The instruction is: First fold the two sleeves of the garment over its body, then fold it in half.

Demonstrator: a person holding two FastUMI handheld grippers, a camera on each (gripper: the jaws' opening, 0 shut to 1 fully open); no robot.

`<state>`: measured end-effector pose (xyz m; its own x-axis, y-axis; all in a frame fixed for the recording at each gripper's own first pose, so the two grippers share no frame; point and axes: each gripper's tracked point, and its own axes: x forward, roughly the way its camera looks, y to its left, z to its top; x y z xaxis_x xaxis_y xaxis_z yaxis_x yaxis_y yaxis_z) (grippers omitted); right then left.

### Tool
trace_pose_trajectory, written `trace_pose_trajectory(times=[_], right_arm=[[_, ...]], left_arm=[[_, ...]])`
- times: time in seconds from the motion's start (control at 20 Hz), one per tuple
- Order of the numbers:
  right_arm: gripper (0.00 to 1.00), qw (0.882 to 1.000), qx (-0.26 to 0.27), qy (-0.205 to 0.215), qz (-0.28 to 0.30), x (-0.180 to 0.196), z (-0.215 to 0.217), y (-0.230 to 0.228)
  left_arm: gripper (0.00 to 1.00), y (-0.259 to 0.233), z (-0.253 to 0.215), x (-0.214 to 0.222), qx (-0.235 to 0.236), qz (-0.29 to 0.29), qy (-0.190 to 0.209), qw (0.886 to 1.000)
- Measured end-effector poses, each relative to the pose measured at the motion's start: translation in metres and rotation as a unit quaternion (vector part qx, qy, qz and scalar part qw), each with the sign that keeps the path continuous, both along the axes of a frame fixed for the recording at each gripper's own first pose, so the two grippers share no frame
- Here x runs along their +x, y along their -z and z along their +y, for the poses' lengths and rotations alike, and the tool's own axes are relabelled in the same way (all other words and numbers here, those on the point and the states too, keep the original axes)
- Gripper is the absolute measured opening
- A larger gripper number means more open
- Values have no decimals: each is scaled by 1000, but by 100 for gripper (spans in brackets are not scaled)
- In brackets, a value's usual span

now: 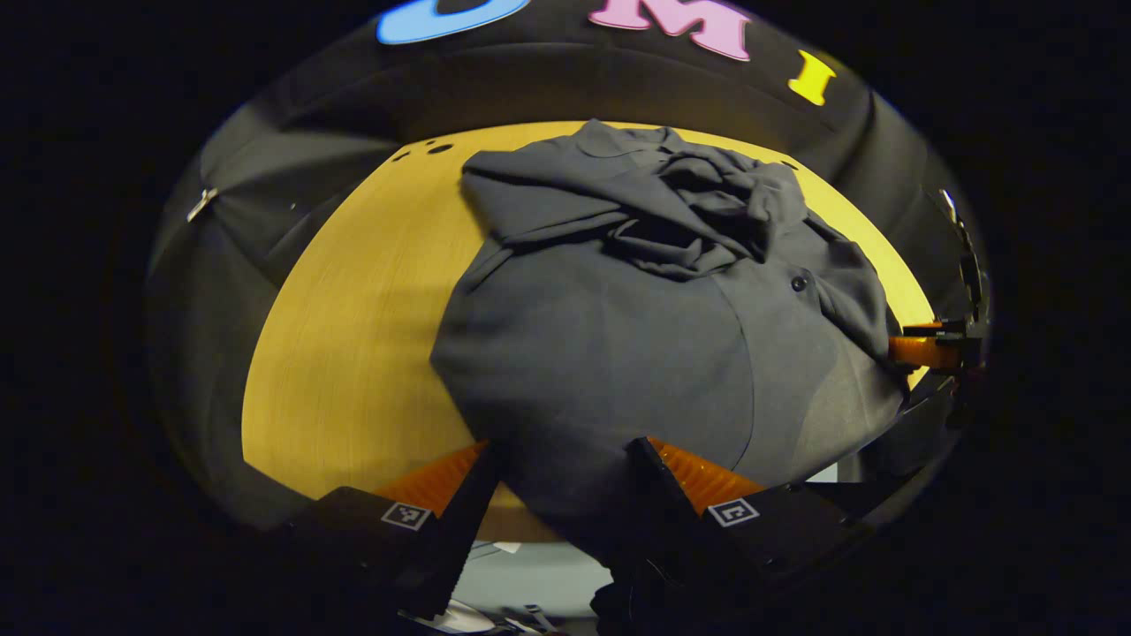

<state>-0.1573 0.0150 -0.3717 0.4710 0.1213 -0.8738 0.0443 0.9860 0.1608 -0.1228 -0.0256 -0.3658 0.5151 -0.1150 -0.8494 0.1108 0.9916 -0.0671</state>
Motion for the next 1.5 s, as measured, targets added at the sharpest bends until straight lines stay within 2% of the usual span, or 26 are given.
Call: trace_pose_trajectory(times=[0.1,0.2,0.25,0.3,0.35,0.45,0.5,0.55,0.75,1.0,1.2,1.3,1.5], right_arm=[[95,1000,5,3,0,0,1,0],[92,1000,8,-4,-1,1,3,1],[90,1000,16,-12,2,1,8,1],[91,1000,20,-22,1,3,12,1],[57,999,23,-35,1,4,18,2],[29,998,31,-54,-2,7,27,1],[14,998,30,-61,-3,8,27,1],[7,998,28,-64,2,9,27,3],[7,998,41,-50,-21,12,25,-19],[6,995,73,-11,-72,35,16,-65],[7,987,85,6,-135,76,7,-115],[6,978,95,18,-184,110,3,-154],[6,967,104,21,-232,155,4,-191]], left_arm=[[99,-1,4,-3,-10,1,-10,1000],[91,2,5,-5,2,2,5,1000],[77,0,3,-4,3,1,19,1000],[70,0,-4,-1,-3,-2,33,999],[52,0,-5,2,-5,-4,41,999],[18,-2,-9,5,-25,-9,39,999],[13,-3,-9,6,-36,-9,32,999],[6,-4,-11,7,-48,-4,26,999],[6,-37,-22,14,-95,-18,19,995],[6,-101,-38,44,-136,-77,16,988],[6,-151,-43,78,-156,-127,13,979],[6,-184,-39,105,-164,-163,5,973],[6,-215,-27,144,-168,-200,-9,965]])
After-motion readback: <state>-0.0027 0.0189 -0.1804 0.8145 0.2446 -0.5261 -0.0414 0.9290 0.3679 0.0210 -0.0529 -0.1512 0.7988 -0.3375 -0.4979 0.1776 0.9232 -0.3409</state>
